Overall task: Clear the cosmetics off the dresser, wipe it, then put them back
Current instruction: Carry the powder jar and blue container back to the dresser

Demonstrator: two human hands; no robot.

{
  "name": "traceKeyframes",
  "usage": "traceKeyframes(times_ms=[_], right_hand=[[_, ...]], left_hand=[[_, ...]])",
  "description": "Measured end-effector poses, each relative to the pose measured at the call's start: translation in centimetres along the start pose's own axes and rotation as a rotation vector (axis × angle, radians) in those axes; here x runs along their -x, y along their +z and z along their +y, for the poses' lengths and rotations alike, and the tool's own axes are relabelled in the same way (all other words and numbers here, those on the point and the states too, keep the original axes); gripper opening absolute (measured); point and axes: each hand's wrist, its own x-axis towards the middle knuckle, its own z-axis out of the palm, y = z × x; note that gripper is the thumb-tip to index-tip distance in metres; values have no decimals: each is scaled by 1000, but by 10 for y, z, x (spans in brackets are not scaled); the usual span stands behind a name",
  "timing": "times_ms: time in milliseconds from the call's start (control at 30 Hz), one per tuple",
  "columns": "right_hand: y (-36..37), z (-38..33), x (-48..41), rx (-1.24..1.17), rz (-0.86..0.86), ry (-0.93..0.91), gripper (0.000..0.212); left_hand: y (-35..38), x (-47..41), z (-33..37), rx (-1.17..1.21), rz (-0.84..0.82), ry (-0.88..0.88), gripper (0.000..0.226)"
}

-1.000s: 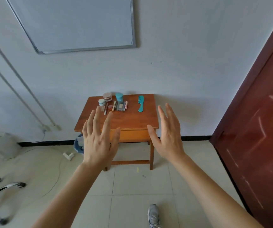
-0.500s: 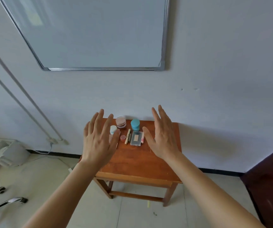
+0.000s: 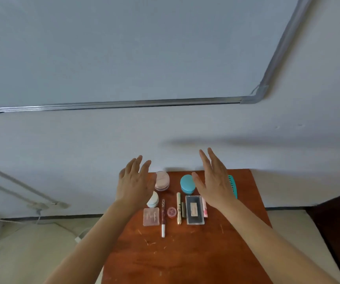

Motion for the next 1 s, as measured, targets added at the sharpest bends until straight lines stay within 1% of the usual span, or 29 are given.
traceKeyframes(times_ms=[167,267,333,400,500,567,667,767,900,1000], right_hand=[[48,2,-30,56,-101,94,71],[77,10,-28,44,-203,110,73],[96,17,-28,33,-236,127,77],[113,23,-28,29,-234,146,77],[136,28,-24,14,-218,165,76],[148,31,-20,8,-198,162,75],[156,35,-19,-20,-160,145,71],[149,33,-21,-111,-146,99,66],[117,35,-13,-165,-36,80,64],[80,38,-3,-199,53,132,66]], left_hand=[[50,-57,-29,14,-187,22,58],[86,-74,-36,53,-268,25,60],[107,-84,-37,85,-294,35,61],[125,-94,-36,111,-302,54,63],[149,-101,-34,125,-314,70,75],[161,-102,-36,154,-298,71,79],[170,-101,-38,275,-229,47,72],[166,-98,-37,315,-191,24,70],[141,-87,-27,320,-91,60,74],[113,-77,-11,331,-2,75,78]])
